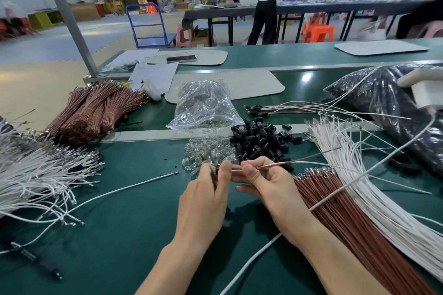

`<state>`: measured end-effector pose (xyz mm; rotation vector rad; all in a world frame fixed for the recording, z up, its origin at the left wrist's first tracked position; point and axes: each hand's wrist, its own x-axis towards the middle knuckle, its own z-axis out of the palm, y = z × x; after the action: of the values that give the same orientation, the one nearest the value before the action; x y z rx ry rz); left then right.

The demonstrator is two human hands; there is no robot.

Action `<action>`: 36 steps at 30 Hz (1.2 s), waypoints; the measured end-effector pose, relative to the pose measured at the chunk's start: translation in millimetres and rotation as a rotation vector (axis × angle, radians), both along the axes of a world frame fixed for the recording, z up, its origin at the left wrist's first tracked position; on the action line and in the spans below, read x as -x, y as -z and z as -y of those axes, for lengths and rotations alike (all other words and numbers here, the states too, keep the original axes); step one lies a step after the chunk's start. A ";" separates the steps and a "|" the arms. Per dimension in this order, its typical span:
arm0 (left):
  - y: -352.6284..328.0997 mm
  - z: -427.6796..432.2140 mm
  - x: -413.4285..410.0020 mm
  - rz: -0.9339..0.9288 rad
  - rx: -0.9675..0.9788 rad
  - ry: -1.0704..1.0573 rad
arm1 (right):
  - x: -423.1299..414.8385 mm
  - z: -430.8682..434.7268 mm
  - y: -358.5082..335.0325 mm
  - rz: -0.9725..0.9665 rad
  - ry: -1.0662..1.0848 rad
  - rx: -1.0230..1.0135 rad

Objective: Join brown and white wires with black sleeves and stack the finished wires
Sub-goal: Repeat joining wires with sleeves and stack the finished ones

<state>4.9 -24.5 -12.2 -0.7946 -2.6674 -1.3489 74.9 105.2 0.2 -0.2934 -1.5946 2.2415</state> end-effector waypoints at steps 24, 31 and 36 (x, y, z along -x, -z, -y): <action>-6.3 -5.7 -1.6 0.028 0.158 -0.071 | 1.2 3.4 -3.0 0.050 -0.108 0.071; 0.3 1.0 9.7 0.167 -0.256 -0.029 | 2.5 -0.8 -4.7 0.012 0.006 0.105; -9.3 12.2 21.3 0.490 -0.613 -0.139 | -5.2 -16.8 -17.1 -0.005 0.161 0.115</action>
<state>-16.4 -36.6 -2.9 -0.2215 -2.2731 -2.3757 80.1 122.0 17.3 -0.4315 -1.3892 2.2108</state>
